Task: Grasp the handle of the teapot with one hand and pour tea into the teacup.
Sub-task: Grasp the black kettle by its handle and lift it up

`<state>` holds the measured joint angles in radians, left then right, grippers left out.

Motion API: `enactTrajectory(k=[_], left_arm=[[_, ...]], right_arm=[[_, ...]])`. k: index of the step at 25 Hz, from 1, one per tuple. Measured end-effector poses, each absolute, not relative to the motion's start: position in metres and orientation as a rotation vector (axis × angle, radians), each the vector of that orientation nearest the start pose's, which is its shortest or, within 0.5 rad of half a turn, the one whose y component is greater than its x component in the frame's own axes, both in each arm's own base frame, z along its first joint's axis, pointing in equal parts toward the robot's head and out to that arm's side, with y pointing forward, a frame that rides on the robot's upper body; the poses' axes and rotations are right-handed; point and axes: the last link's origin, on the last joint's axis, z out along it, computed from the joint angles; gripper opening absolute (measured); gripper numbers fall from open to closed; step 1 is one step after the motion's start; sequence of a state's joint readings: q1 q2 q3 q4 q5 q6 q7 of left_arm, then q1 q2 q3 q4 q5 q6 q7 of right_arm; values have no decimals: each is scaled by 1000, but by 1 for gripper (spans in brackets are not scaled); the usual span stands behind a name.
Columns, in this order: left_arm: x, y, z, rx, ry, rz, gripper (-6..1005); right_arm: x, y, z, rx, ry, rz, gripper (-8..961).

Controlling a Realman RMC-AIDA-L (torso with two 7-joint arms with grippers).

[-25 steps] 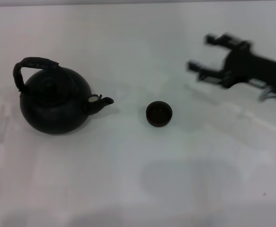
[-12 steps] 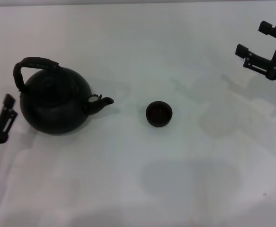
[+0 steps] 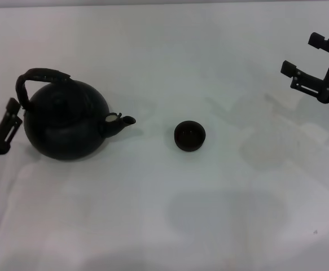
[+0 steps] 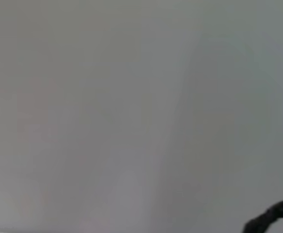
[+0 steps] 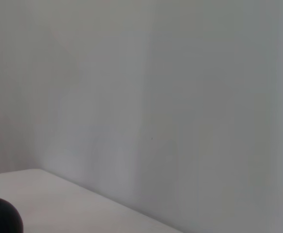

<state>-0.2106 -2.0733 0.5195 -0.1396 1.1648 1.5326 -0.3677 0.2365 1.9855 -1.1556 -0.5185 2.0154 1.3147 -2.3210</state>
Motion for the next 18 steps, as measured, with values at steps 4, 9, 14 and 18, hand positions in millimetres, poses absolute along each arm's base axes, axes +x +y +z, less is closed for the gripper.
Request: enactTrajectory(k=[4, 9, 14, 18], left_arm=[[-364, 216, -25, -1661, -722, -868, 767], [-364, 226, -20, -1681, -721, -872, 753], [-361, 229, -25, -1723, -685, -843, 721], [-359, 232, -28, -1741, -662, -822, 725]], right_arm=[[325, 294, 21, -2237, 381, 769, 866], [324, 295, 21, -2234, 382, 771, 865], [323, 297, 21, -2230, 381, 769, 865], [324, 299, 21, -2223, 386, 760, 865]])
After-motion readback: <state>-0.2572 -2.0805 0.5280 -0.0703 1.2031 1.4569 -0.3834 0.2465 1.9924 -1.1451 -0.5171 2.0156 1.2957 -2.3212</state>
